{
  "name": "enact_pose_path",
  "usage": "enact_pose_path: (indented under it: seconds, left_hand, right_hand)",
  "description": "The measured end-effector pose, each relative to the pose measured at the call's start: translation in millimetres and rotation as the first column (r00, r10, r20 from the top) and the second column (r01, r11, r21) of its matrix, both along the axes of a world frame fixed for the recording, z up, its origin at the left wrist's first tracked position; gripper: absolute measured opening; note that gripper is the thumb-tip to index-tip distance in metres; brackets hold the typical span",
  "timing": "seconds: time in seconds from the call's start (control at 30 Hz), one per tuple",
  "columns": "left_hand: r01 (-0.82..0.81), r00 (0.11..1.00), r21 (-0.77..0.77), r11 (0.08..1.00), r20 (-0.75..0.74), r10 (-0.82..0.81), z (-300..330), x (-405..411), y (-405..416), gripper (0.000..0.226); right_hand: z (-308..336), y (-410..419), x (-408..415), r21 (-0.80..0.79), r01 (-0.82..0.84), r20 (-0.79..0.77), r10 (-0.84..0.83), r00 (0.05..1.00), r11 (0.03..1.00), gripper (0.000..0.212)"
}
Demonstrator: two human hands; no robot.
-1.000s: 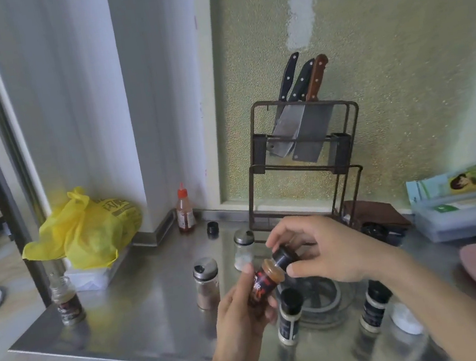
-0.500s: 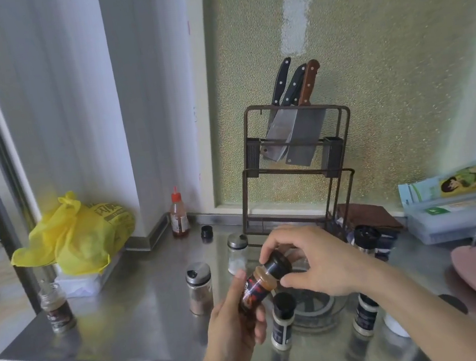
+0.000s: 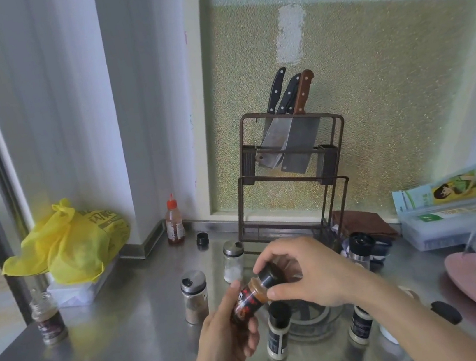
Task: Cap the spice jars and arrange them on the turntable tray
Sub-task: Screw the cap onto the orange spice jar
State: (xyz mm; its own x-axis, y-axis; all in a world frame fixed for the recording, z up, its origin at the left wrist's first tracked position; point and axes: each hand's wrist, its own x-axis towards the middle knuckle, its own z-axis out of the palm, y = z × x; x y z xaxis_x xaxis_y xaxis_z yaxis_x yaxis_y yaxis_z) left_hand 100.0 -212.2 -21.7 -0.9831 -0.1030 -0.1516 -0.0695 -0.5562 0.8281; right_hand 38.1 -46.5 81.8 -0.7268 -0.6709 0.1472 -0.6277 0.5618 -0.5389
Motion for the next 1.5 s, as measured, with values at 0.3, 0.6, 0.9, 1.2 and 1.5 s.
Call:
enact_pose_path:
  seconds: [0.3,0.6,0.9,1.2,1.5]
  left_hand:
    - [0.037,0.998,0.088,0.995,0.048,-0.041,1,3,-7,0.035]
    - [0.008,0.995,0.17,0.985,-0.099,0.009,-6,6,-10,0.042]
    - [-0.044,0.992,0.193,0.98,-0.111,0.066,-9,5,-11,0.029]
    - [-0.03,0.992,0.167,0.986,-0.113,0.049,-13,7,-16,0.035]
    - [-0.043,0.991,0.161,0.986,-0.119,0.062,-14,4,-18,0.039]
  right_hand:
    - [-6,-2,-2,-0.047,-0.048,-0.046,0.046,0.998,0.998,0.031]
    - [-9,3,-7,-0.038,0.011,0.132,-0.006,0.991,0.999,0.037]
    - [-6,2,-8,0.005,0.026,0.17,-0.026,0.985,1.0,0.038]
    - [-14,-2,-10,-0.061,0.084,0.183,-0.071,0.981,0.995,0.016]
    - [-6,-1,-10,-0.005,0.098,0.235,-0.094,0.967,0.995,0.04]
